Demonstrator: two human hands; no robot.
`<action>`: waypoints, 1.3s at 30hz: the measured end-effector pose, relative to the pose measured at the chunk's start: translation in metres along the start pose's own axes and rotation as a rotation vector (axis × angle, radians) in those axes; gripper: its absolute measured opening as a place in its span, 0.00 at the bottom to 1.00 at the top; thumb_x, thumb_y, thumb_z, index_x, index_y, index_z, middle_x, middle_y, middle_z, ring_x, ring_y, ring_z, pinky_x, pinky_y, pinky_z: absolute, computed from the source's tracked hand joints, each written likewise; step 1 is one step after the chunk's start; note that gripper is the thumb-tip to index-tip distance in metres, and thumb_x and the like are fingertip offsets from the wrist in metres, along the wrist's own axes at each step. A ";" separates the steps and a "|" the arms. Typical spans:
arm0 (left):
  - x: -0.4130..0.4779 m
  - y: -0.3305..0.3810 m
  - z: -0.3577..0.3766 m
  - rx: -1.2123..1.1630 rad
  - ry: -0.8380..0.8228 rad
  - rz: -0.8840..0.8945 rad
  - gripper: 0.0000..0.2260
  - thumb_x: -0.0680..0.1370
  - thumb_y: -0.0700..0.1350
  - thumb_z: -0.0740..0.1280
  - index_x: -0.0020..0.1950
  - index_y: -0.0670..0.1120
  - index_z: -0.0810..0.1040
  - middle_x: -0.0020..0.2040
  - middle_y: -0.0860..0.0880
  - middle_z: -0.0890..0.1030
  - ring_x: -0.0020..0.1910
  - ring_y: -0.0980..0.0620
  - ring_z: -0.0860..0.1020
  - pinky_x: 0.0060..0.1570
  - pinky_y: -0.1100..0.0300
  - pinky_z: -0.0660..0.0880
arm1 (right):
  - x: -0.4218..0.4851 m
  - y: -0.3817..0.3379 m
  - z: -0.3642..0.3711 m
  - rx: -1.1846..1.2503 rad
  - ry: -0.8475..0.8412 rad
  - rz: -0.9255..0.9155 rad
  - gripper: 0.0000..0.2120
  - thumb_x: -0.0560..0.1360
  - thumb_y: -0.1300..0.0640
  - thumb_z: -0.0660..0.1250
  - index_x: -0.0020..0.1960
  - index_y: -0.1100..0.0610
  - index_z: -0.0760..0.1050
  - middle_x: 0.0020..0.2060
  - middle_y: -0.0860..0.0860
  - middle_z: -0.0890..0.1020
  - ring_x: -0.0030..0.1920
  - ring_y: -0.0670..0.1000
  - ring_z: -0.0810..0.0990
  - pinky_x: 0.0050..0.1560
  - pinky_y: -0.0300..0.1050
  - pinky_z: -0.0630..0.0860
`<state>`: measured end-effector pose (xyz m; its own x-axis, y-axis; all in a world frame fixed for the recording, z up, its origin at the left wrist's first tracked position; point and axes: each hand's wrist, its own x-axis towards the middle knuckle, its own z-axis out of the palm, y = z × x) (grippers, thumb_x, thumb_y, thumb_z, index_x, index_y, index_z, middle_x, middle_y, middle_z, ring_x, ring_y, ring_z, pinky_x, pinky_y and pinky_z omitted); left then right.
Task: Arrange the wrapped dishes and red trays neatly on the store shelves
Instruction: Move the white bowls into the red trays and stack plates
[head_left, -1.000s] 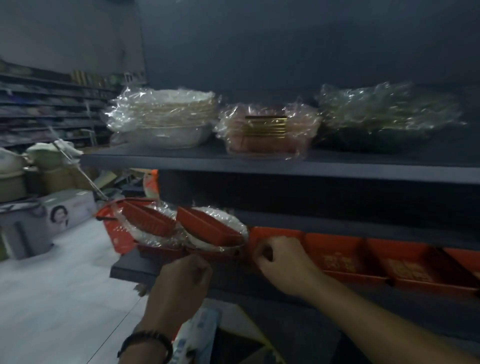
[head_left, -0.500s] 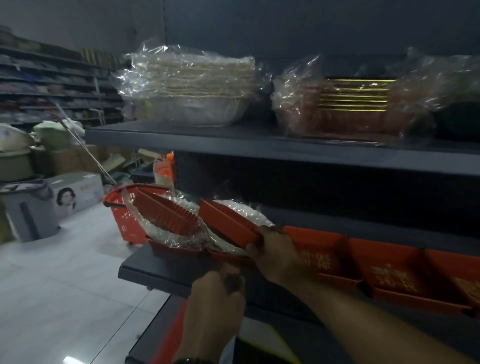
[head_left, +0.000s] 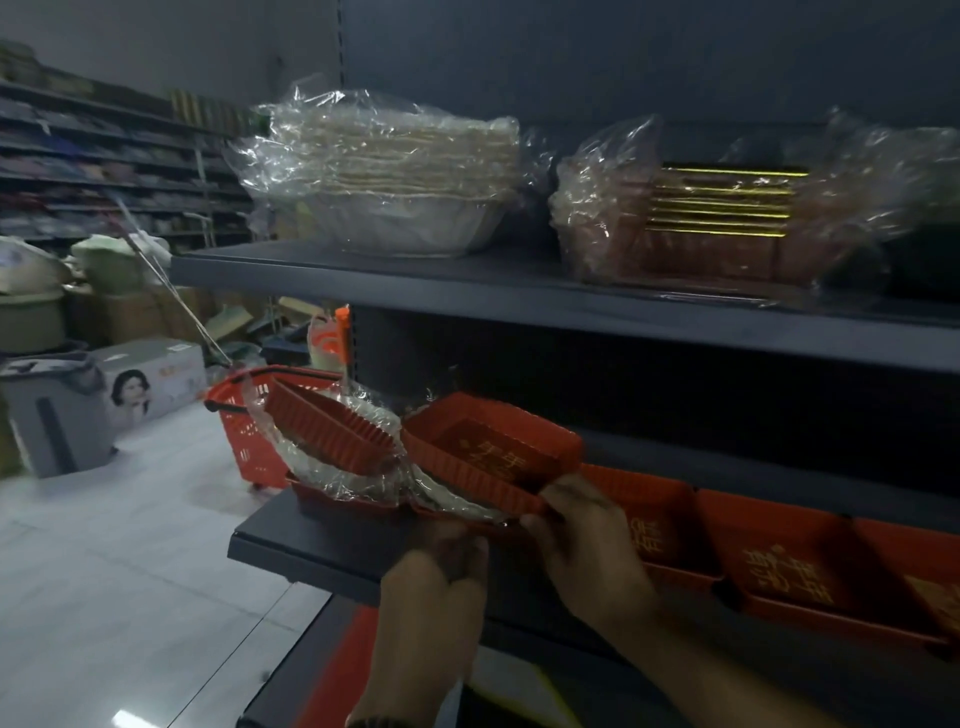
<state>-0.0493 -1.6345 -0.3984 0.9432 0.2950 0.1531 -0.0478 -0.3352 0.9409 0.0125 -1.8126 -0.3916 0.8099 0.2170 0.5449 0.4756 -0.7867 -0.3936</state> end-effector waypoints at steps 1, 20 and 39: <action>-0.001 0.001 0.001 -0.063 0.018 -0.007 0.07 0.81 0.49 0.73 0.47 0.59 0.77 0.42 0.61 0.83 0.44 0.63 0.80 0.40 0.73 0.72 | -0.009 0.002 -0.006 0.007 0.000 -0.010 0.01 0.81 0.54 0.70 0.52 0.48 0.81 0.50 0.40 0.77 0.50 0.38 0.76 0.51 0.26 0.68; -0.051 0.031 0.076 -0.444 -0.125 -0.079 0.08 0.80 0.55 0.72 0.58 0.64 0.80 0.46 0.61 0.87 0.49 0.55 0.87 0.60 0.42 0.82 | -0.159 0.073 -0.103 -0.018 0.344 0.066 0.13 0.71 0.63 0.79 0.54 0.53 0.85 0.79 0.56 0.65 0.80 0.46 0.63 0.75 0.53 0.68; -0.142 0.077 0.222 0.129 -0.239 0.662 0.08 0.77 0.46 0.77 0.52 0.59 0.88 0.54 0.63 0.80 0.53 0.65 0.81 0.54 0.74 0.74 | -0.268 0.180 -0.250 -0.179 0.517 0.248 0.09 0.77 0.60 0.73 0.57 0.53 0.82 0.55 0.48 0.73 0.53 0.41 0.75 0.53 0.33 0.73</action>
<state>-0.1140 -1.9008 -0.4151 0.7765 -0.2058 0.5955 -0.6097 -0.4835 0.6280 -0.2050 -2.1569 -0.4234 0.5962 -0.2596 0.7597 0.1918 -0.8728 -0.4488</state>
